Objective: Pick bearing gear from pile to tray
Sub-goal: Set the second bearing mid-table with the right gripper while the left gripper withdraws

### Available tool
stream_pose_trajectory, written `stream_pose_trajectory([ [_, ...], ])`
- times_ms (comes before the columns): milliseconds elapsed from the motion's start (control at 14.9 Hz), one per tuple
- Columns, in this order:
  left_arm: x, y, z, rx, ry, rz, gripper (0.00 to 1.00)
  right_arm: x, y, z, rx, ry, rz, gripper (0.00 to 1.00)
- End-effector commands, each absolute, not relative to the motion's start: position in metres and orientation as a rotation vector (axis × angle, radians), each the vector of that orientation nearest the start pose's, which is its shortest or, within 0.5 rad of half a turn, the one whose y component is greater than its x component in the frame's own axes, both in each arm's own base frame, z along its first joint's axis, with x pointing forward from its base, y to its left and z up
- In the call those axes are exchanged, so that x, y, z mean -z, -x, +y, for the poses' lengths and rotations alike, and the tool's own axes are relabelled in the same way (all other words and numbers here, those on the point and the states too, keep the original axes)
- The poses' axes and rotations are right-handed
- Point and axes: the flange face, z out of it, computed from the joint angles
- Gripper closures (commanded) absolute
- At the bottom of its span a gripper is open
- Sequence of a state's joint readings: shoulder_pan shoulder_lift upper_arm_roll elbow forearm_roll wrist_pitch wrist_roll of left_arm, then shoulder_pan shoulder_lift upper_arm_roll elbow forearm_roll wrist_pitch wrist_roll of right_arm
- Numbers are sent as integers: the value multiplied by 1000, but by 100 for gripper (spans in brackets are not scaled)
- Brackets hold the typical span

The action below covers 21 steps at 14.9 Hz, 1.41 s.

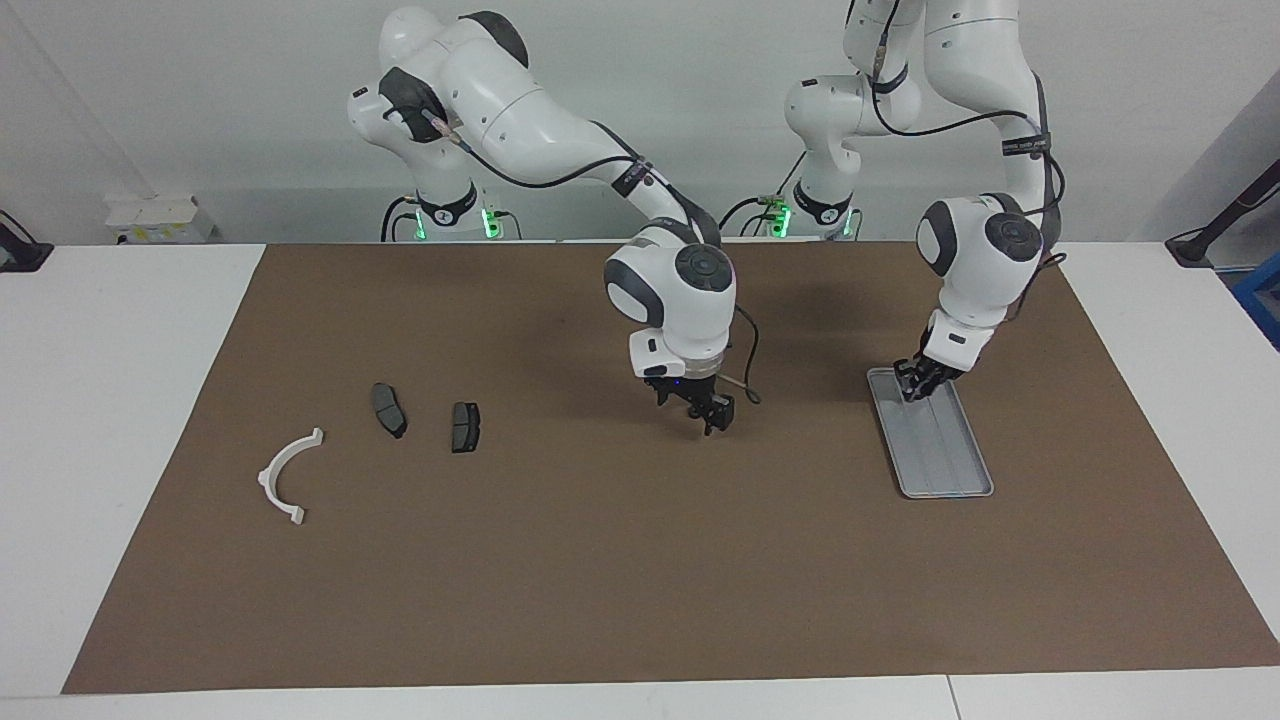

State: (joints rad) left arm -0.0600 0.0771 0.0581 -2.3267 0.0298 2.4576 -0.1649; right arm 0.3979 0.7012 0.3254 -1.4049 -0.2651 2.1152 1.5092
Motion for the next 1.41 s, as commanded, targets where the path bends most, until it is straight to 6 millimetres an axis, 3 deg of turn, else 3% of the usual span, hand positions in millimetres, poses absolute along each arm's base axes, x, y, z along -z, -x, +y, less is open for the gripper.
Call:
stream_pose_trajectory([
  [0, -302, -514, -1, 100, 3107, -238, 100, -337, -616, 396, 105, 2895, 1084, 0],
  [402, -292, -512, -1, 121, 3108, -236, 100, -358, -642, 325, 70, 3008, 905, 0],
  [469, -291, -512, -1, 116, 3108, -224, 86, -362, -647, 313, 74, 3012, 898, 0],
  [536, -293, -513, 0, 111, 3108, -219, 31, -362, -651, 300, 69, 3017, 896, 0],
  [603, -296, -515, -1, 102, 3106, -216, 3, -360, -657, 283, 62, 3030, 869, 0],
  [737, -325, -529, 1, 40, 3102, -190, 0, -362, -663, 250, 46, 3089, 718, 0],
  [938, -392, -560, 2, -20, 3096, -135, 0, -375, -665, 195, 37, 3170, 386, 0],
  [1072, -436, -575, -11, 23, 3096, -209, 0, -392, -659, 161, 55, 3214, 130, 0],
  [1139, -450, -582, -38, 39, 3091, -296, 0, -400, -656, 141, 57, 3228, 52, 0],
  [1340, -451, -572, -118, 38, 3090, -308, 0, -437, -643, 98, 69, 3192, -14, 0],
])
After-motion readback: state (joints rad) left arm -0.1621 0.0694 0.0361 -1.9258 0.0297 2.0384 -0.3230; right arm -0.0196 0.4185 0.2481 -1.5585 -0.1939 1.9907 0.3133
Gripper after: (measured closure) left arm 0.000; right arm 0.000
